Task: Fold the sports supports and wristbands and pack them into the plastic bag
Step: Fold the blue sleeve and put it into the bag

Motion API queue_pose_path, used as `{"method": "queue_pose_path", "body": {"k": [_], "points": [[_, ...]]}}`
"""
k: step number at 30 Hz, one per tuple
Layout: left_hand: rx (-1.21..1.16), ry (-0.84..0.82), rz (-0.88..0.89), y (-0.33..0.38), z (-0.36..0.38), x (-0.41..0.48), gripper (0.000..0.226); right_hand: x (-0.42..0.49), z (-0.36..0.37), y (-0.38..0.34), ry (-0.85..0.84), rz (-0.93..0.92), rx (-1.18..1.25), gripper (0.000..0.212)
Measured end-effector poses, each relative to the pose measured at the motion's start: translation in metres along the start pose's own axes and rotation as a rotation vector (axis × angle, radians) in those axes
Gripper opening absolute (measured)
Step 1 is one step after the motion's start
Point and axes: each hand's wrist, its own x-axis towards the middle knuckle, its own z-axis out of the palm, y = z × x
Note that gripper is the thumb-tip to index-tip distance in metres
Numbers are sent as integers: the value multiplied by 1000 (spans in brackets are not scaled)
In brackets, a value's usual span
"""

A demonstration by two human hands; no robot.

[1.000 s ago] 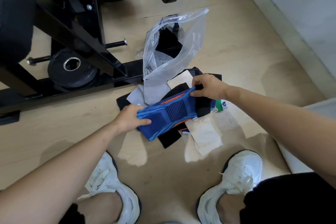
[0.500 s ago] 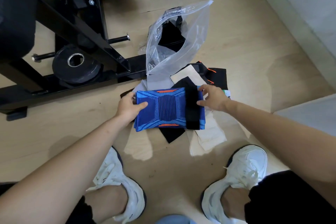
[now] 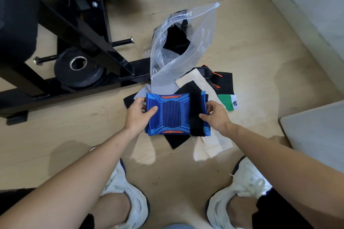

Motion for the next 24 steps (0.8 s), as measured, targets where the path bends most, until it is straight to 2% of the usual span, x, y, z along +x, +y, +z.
{"method": "queue_pose_path", "body": {"k": [3,7,9,12,15,17,20,22,24], "points": [[-67,-63,18,17,19,-5,29,-6,2,5,17,32,126,29],[-96,-168,19,33,53,-10,36,-13,4,11,106,50,108,45],[-94,-179,26,37,68,-10,40,-16,2,15,143,19,94,47],[-73,-204,43,40,89,-9,44,-20,-3,18,189,-54,102,34],[-109,-293,17,47,101,-12,47,-21,-6,13,143,-8,284,14],[-143,-436,-35,47,103,-13,48,-19,-6,13,90,58,372,20],[-112,-564,-37,40,99,-12,47,-15,-1,21,74,2,219,46],[-118,-546,-24,34,93,-11,44,-16,5,27,103,-136,15,60],[-109,-456,11,28,88,-11,38,-17,10,30,127,-323,-242,64]]}}
